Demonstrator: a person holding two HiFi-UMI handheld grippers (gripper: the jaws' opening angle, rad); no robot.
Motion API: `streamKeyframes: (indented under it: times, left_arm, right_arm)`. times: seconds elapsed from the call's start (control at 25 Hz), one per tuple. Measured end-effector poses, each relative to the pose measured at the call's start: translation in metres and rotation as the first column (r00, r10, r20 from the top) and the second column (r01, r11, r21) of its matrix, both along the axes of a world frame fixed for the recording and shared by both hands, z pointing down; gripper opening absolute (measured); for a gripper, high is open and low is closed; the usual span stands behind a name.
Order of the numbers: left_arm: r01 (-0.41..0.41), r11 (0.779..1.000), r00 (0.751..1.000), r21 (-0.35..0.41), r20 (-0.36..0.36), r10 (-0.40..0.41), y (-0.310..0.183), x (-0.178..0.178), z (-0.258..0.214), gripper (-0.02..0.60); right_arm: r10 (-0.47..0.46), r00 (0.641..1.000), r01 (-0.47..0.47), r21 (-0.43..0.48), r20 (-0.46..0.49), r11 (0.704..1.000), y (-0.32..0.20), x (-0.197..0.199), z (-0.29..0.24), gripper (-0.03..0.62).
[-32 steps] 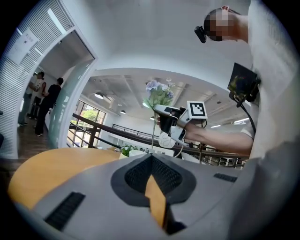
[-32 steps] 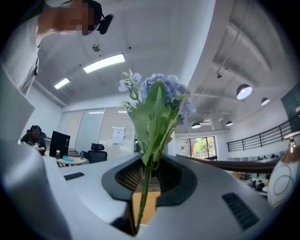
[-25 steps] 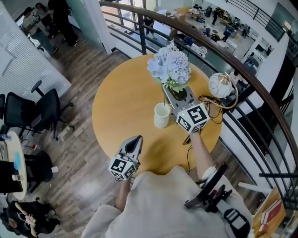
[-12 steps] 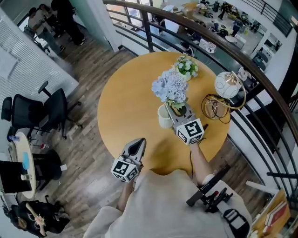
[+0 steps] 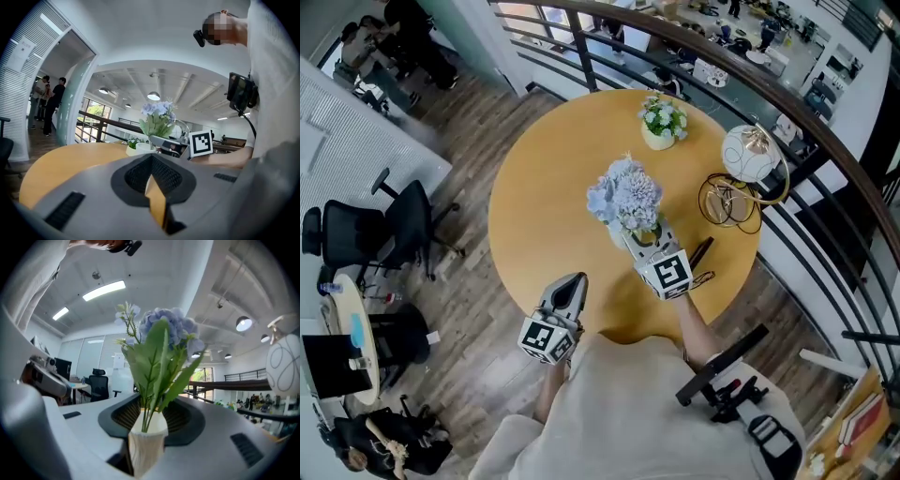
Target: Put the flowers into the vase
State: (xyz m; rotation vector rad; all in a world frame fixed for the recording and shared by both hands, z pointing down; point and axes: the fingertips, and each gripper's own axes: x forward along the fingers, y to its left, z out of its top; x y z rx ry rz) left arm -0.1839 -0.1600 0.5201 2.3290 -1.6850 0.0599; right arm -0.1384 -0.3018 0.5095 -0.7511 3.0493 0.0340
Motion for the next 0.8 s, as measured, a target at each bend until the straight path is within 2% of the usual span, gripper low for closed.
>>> streamKeyframes:
  times: [0.08,0.12,0.16,0.32,0.64,0.8]
  left_arm:
    - [-0.001,1.000,1.000,0.000,-0.001,0.001,0.000,0.000,0.000,0.006]
    - [-0.003,1.000,1.000,-0.001,-0.001,0.003,0.000,0.001,-0.001,0.006]
    - [-0.007,1.000,1.000,-0.001,-0.001,0.007,0.000,0.002,-0.001,0.006]
    - [-0.020,1.000,1.000,0.001,-0.007,0.020,-0.003,0.008,-0.001,0.006]
    - [-0.006,1.000,1.000,0.007,-0.013,0.006,-0.001,0.004,-0.002,0.006]
    - [-0.002,1.000,1.000,0.005,-0.016,0.002,-0.001,0.006,0.001,0.006]
  right_arm:
    - [0.007,0.996,-0.001,0.062,-0.090,0.998,0.008,-0.004,0.007,0.169]
    - [0.012,0.993,-0.004,0.072,-0.116,0.997,0.010,-0.006,0.010,0.233]
    - [0.021,0.992,-0.013,0.064,-0.127,0.998,0.009,-0.006,0.014,0.308]
    - [0.060,0.988,-0.066,-0.039,-0.143,0.997,0.001,0.001,0.036,0.394]
    - [0.050,0.977,-0.093,-0.201,-0.206,0.975,-0.001,0.011,0.087,0.402]
    - [0.055,0.973,-0.111,-0.248,-0.223,0.962,0.006,0.022,0.106,0.400]
